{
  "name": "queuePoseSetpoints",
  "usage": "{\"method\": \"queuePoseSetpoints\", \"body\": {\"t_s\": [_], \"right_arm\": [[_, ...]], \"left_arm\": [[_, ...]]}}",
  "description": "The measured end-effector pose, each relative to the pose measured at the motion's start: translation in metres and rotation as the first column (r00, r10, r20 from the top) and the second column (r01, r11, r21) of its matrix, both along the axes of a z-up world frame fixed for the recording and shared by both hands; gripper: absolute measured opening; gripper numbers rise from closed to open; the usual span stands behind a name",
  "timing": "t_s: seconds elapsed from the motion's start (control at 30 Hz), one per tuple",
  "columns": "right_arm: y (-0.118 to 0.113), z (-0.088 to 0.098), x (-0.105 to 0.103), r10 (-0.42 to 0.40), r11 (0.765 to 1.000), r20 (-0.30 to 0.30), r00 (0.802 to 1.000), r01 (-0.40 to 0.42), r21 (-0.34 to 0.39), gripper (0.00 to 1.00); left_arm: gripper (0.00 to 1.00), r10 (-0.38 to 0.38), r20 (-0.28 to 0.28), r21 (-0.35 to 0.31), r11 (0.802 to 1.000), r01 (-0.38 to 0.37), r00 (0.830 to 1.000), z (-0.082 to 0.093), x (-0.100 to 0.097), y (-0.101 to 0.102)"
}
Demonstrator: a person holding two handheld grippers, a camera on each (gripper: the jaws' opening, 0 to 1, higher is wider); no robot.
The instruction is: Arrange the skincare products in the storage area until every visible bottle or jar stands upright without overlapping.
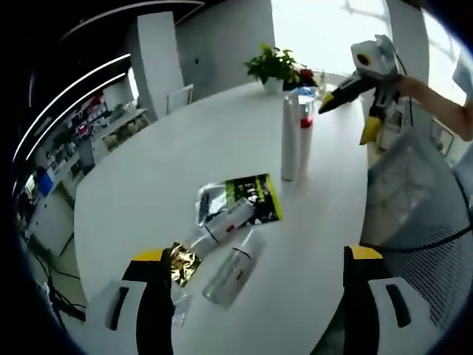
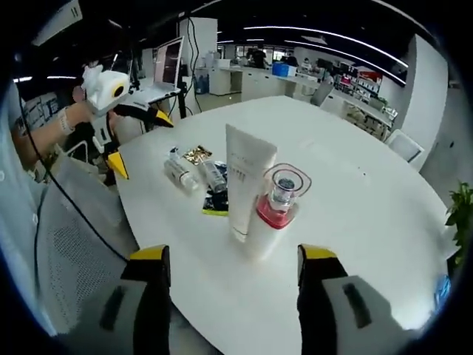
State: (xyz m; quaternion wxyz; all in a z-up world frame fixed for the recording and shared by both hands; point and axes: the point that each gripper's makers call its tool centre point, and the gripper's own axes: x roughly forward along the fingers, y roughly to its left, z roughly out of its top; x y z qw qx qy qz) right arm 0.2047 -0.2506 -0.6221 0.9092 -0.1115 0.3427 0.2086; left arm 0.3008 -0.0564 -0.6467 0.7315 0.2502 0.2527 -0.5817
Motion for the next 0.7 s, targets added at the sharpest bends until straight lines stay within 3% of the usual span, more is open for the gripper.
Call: {"method": "queuePoseSetpoints", "body": {"t_s": [0.33,0.43,0.7], "right_arm": [[0.003,-0.002,-0.003,0.011,0.998,-0.005,1.000,-0.011,0.063,0.42],[0.004,-0.002,-0.003,0.017,0.997,-0.003,1.000,-0.017,0.070,0.34],[0.008,-0.003,-0.005,0.025,0.994,-0.018,1.000,-0.023,0.103,0.25]], "left_arm": [[0.90,-0.034,-0.038,0.043,0.998,0.036,0.999,-0.015,-0.002,-0.003],[0.84,-0.052,-0.062,0.072,0.996,0.057,0.997,-0.022,-0.004,-0.002],[0.65,-0.101,-0.070,0.125,0.986,0.109,0.992,-0.037,0.001,-0.006]]}}
